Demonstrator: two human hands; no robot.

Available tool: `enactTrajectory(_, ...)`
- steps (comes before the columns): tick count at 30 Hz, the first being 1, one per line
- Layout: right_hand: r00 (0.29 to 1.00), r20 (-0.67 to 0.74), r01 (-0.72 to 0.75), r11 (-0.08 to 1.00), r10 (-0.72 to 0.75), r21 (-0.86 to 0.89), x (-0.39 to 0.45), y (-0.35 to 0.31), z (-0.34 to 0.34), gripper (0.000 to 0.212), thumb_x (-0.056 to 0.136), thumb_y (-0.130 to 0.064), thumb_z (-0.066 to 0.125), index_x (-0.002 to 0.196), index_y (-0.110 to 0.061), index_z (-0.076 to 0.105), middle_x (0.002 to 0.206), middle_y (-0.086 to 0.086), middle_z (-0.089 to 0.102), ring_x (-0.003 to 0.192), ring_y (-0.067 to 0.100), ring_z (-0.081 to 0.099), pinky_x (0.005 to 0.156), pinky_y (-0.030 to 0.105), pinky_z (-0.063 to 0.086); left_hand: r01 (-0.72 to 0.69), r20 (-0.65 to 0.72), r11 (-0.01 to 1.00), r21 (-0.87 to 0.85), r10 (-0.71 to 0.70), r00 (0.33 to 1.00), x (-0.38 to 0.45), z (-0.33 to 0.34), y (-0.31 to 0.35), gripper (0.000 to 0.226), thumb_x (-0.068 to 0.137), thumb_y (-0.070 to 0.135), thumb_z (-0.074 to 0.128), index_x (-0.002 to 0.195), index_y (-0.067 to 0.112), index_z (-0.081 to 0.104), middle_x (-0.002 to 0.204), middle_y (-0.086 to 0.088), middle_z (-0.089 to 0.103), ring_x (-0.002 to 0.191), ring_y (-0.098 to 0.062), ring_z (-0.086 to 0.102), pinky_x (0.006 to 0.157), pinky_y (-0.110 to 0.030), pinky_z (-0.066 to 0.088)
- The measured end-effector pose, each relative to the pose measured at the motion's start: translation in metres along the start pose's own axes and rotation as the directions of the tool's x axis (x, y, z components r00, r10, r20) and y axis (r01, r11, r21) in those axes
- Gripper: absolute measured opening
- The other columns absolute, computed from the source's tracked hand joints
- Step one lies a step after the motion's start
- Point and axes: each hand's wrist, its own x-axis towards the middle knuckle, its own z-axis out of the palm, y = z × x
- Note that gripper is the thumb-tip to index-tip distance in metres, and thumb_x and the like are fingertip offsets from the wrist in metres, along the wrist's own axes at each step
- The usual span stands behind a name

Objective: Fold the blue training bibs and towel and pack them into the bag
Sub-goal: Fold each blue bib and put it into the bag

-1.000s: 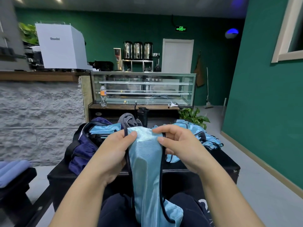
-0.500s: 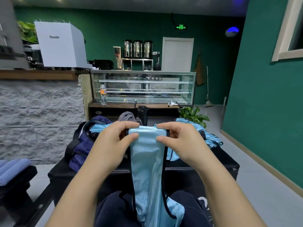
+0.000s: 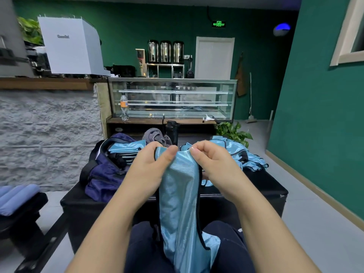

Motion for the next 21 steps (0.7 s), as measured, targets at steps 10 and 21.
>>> enactTrajectory(10, 0.985, 0.166, 0.075, 0.974, -0.040, -0.213, -0.001, 0.006, 0.009, 0.025, 0.076, -0.003, 0.073, 0.083, -0.019, 0.055, 0.069, 0.004, 0.052, 0.056, 0.010, 0.041, 0.056, 0.025, 0.034, -0.087, -0.103, 0.991, 0.100, 0.098, 0.990, 0.002, 0.004, 0.000, 0.040, 0.093, 0.027, 0.058, 0.065, 0.016, 0.033, 0.061, -0.002, 0.033, 0.057, -0.015, 0.030, 0.056, -0.033, 0.027)
enactTrajectory(21, 0.892, 0.415, -0.092, 0.971, 0.179, -0.221, 0.000, 0.077, 0.013, 0.022, 0.083, -0.005, 0.071, 0.096, -0.022, 0.066, 0.094, -0.006, 0.070, 0.086, 0.003, 0.064, 0.087, 0.023, 0.052, -0.073, -0.076, 0.975, 0.210, 0.091, 0.993, 0.002, -0.004, 0.007, 0.037, 0.096, 0.027, 0.053, 0.068, 0.015, 0.032, 0.065, -0.009, 0.041, 0.051, -0.016, 0.046, 0.060, -0.044, 0.047)
